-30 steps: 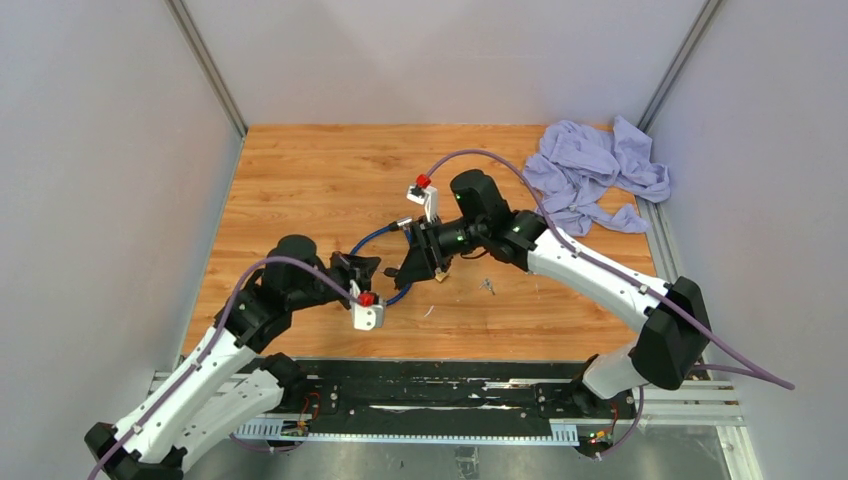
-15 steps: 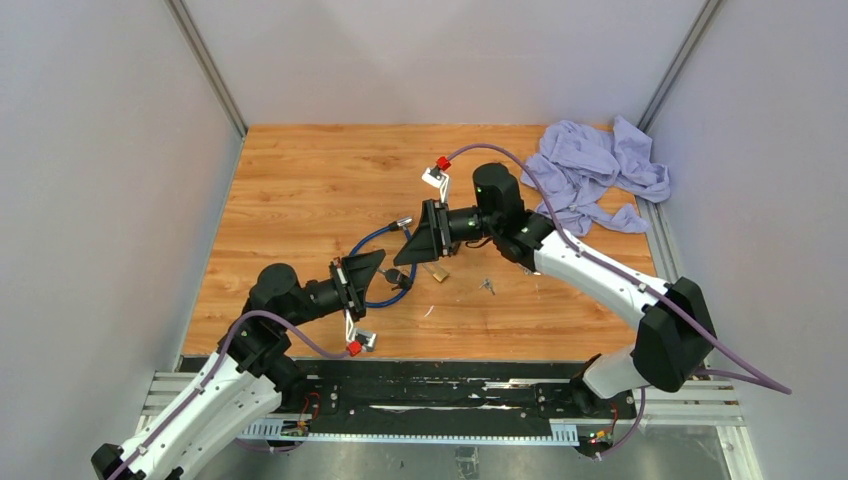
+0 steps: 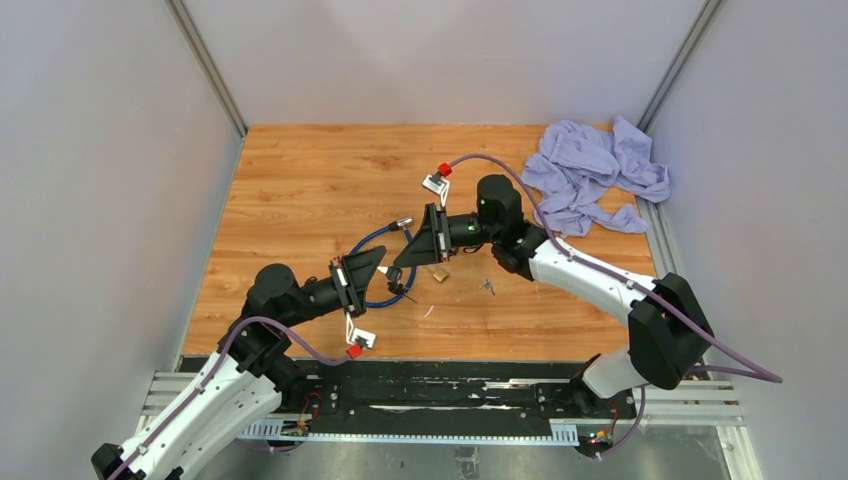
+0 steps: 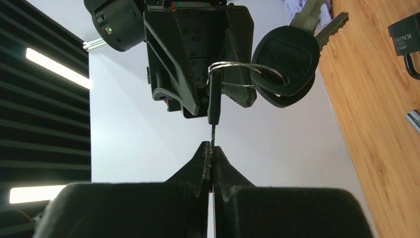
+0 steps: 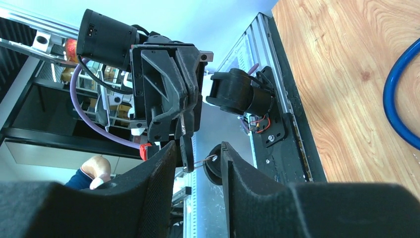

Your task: Unlock with the key

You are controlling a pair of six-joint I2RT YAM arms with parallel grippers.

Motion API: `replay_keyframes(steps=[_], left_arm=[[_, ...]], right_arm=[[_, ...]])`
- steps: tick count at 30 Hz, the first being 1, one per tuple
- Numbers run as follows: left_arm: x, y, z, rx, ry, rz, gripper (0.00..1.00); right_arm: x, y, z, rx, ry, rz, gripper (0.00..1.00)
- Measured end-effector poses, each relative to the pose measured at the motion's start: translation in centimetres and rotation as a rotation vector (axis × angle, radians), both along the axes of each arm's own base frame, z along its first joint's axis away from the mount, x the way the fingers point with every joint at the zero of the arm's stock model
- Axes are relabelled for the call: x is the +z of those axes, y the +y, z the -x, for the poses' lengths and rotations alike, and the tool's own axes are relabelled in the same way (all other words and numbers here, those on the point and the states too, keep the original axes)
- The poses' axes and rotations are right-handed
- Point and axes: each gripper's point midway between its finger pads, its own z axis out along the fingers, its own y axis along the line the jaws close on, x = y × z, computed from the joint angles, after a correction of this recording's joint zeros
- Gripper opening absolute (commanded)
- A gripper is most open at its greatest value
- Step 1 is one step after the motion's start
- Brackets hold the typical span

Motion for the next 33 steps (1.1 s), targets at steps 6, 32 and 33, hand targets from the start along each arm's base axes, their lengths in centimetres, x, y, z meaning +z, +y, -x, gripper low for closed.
replay_keyframes(steps=[6, 32, 33], left_arm=[[-0.6, 0.1, -0.9, 0.036, 0.008, -0.023, 0.0], [-0.4, 0.9, -2.3, 0.117, 0.009, -0.034, 0.59], [-0.5, 1.0, -2.4, 0.124, 0.017, -0.038, 0.83]], right_arm=[[-0.5, -0.1, 0.5, -0.001, 0.047, -0.03, 0.3], [-0.3, 1.1, 0.4, -0.015, 0.116, -0.117, 0.01], [-0.3, 1.1, 0.4, -0.015, 0.12, -0.117, 0.01]])
